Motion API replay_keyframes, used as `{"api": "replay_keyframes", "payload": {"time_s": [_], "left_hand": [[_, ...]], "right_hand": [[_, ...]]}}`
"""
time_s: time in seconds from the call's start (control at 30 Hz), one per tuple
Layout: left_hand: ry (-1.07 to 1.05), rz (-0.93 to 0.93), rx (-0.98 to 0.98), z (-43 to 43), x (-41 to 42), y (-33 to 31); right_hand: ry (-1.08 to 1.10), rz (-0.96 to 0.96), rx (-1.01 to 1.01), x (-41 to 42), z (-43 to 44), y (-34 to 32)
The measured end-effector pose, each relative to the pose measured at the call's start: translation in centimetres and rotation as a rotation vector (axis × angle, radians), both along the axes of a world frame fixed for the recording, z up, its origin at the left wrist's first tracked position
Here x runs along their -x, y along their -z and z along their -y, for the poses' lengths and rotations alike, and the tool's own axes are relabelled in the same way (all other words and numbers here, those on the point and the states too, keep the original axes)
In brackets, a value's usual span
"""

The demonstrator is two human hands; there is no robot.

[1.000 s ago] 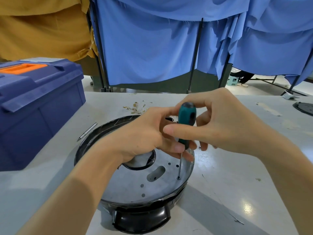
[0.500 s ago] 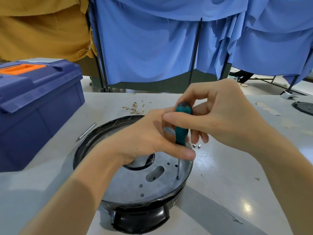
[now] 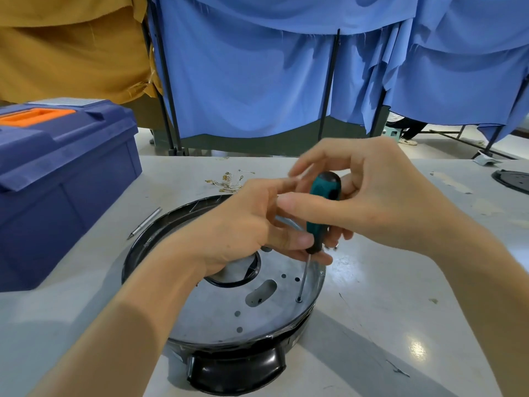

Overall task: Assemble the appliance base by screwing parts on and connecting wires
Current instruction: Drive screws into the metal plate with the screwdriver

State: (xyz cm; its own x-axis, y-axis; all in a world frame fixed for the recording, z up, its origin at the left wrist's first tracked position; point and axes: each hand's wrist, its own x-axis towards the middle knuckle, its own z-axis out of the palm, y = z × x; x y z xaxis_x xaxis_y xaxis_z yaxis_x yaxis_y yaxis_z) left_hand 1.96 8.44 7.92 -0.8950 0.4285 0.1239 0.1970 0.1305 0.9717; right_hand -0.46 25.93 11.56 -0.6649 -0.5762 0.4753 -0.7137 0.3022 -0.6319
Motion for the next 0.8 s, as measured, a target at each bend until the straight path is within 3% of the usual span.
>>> {"api": "replay_keyframes", "payload": {"time_s": [0.07,0.23,0.37,0.5,0.7,0.8], "left_hand": [[-0.001,0.004,0.010,0.1,0.0,-0.2],[-0.064,-0.040,0.045,-0.3,-0.1,-0.1],[-0.048,-0.028,0.048,0.1,0.1,-0.1],[-0.013,-0.072,0.116,-0.6,-0.2,-0.4],[0.004,-0.006,0.016,0.1,0.1,0.0],[-0.036,-0.060,0.065,-0.4,0.0,-0.1]], "right_hand": [[-0.059,0.055,0.021,0.1,-0.3,0.0],[0.071,-0.065,-0.044,0.2,0.1,0.0],[-0.044,0.014,-0.028,-0.1,-0.4,-0.2],[0.096,-0.148,-0.042,0.1,0.7,0.7],[-0.154,0.118,0.005,0.2,-0.4,-0.1],[-0.096,0.071,0.045,0.3,-0.2,0.1]]}}
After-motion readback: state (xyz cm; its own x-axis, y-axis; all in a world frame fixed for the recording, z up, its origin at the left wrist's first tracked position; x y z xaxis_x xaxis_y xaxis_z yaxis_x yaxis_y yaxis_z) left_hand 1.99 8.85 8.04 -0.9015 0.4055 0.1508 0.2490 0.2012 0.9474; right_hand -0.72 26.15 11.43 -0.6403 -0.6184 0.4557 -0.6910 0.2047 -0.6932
